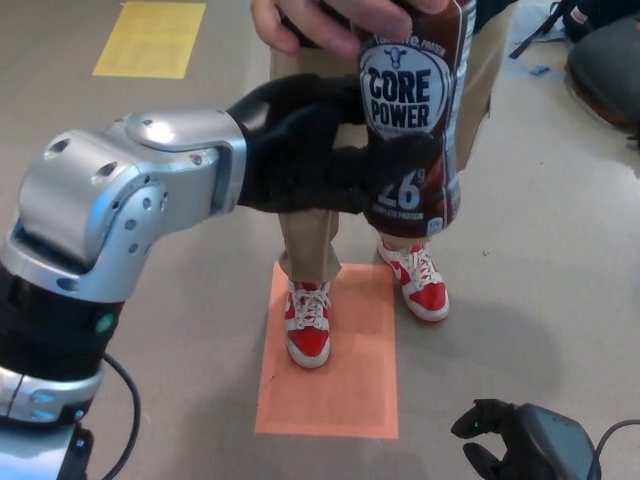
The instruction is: The robot recieved a bottle of protein shake from a person using its left hand and then shake the protein up and down 2 two times and hand it back to the person
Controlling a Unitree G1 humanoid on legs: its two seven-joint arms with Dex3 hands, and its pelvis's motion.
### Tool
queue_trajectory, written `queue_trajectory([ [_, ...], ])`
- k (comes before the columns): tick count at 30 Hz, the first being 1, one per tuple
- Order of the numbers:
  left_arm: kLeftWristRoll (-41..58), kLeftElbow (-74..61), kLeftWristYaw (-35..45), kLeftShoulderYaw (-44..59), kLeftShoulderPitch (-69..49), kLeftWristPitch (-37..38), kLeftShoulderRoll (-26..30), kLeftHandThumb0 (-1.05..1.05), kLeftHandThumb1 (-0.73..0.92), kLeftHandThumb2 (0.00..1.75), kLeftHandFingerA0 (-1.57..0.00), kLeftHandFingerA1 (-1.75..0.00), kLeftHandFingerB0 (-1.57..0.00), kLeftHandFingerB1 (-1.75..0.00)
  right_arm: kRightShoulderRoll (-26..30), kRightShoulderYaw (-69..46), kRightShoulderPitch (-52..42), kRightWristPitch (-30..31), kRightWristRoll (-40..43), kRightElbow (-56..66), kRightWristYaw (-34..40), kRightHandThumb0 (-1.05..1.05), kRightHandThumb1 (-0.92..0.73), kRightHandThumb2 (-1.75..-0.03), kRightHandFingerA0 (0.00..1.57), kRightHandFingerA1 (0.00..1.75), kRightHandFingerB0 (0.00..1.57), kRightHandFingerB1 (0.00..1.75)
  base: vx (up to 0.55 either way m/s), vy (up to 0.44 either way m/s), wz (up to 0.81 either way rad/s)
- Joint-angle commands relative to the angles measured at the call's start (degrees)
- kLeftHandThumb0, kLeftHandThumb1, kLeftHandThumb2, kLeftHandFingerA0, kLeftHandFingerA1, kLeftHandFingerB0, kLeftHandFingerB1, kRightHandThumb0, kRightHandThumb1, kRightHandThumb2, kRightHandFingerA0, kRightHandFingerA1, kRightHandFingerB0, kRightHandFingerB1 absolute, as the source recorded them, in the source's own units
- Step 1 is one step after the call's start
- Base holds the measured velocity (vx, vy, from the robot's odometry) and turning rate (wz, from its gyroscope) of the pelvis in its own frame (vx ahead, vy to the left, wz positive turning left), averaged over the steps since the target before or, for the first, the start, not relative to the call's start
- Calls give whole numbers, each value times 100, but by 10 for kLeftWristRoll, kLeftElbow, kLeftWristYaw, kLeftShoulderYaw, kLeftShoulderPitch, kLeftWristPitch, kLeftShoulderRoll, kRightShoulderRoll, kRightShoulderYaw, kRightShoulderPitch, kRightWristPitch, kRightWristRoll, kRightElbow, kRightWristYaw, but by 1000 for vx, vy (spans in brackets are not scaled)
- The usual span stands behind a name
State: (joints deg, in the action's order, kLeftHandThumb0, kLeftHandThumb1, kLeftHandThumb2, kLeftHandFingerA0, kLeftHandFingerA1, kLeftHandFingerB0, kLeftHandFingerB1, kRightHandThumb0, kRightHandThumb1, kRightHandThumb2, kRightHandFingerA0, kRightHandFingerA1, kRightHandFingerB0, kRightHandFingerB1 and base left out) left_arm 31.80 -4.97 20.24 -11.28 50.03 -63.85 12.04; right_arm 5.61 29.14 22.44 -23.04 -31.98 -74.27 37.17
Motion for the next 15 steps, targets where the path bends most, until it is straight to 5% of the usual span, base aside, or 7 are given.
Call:
queue_trajectory([
  [1,1,1,-1,6,18,-41,-17,-78,44,81,0,0,0,-1,9,-5,2,-10,-10,-8,17,-40,-68,-81,96,89,86,59,0,0,0],
  [5,-11,8,-2,4,21,-36,-17,-78,43,79,0,0,0,-1,8,-6,3,-8,-12,-8,20,-39,-67,-82,99,91,86,59,0,0,0],
  [6,-21,19,-8,3,21,-26,-19,-80,51,56,0,0,0,0,8,-5,4,-5,-13,-9,20,-41,-68,-81,98,88,86,60,0,0,0],
  [7,-29,29,-12,3,20,-12,-22,-78,43,79,0,0,0,-1,9,-5,5,-1,-15,-9,21,-40,-68,-81,98,89,86,60,0,0,0],
  [11,-46,49,-20,5,26,0,-28,-77,44,80,0,0,0,-1,8,-6,8,5,-17,-10,18,-39,-68,-81,98,90,86,59,0,0,0],
  [12,-55,73,-22,10,30,16,-33,-74,50,56,0,0,0,0,6,-7,9,6,-17,-10,15,-38,-68,-83,98,91,86,58,0,0,0],
  [15,-71,103,-23,12,39,39,-38,-76,50,56,0,0,0,0,6,-8,12,6,-18,-11,13,-38,-67,-87,98,94,86,59,0,0,0],
])
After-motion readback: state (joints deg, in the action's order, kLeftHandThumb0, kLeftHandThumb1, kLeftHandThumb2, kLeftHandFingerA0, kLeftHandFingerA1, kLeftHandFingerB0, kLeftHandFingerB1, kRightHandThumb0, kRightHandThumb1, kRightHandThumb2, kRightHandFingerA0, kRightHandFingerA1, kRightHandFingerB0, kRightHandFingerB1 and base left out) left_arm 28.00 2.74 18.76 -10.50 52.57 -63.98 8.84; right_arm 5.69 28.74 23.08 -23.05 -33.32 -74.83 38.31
